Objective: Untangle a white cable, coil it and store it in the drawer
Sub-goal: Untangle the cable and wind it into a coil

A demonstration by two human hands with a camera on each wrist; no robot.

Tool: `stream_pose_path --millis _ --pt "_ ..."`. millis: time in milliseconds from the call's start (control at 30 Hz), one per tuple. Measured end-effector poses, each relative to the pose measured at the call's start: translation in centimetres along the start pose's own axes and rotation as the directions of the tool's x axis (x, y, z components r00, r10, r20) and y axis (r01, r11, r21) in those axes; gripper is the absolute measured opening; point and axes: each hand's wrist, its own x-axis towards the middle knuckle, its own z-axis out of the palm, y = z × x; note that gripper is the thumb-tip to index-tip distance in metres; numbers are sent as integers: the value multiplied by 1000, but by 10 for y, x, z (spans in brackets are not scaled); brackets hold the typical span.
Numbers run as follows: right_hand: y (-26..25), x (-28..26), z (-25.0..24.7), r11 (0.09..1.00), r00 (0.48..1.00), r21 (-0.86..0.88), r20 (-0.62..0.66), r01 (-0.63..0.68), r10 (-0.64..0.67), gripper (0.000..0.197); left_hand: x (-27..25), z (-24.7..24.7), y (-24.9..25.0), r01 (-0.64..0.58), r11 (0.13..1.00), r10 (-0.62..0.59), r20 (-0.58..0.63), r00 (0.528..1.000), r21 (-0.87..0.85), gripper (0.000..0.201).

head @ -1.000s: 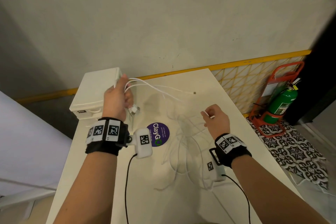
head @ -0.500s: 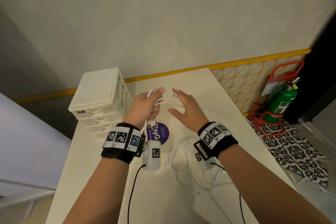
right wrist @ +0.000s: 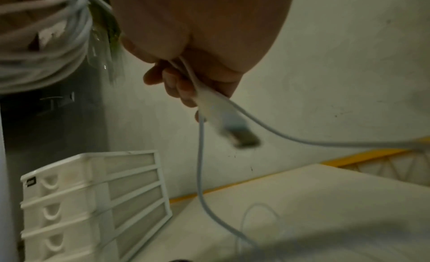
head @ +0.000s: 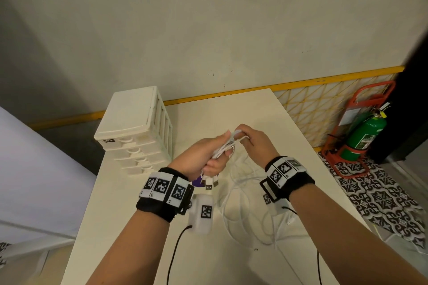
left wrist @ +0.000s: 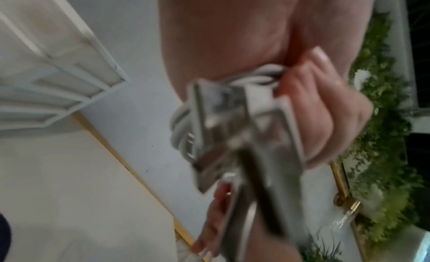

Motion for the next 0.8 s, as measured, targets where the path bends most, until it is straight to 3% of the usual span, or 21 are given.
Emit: stream_pose_path --millis 67,133,267,400,600,700,800 --pt "4 -9 5 998 998 11 -7 -60 60 37 1 1 2 -64 997 63 -23 998 -46 33" --pt "6 -16 11 993 993 25 -5 -120 120 26 2 -2 4 -144 981 143 -17 990 -129 30" --pt "6 -23 21 965 971 113 -4 -237 238 28 4 -5 8 -239 939 248 8 969 -247 46" --pt "3 -23 13 948 964 182 -6 -261 266 24 3 -3 11 -221 972 216 -77 973 -73 47" --pt "10 -32 1 900 932 372 -185 -226 310 11 -1 -26 15 -119 992 127 -319 939 43 43" --pt "7 -31 0 860 924 461 -188 -217 334 2 -2 -36 9 -64 998 64 -389 919 14 37" --pt "11 -28 0 831 911 478 -136 -283 388 8 -5 -41 3 0 999 15 -401 916 36 36"
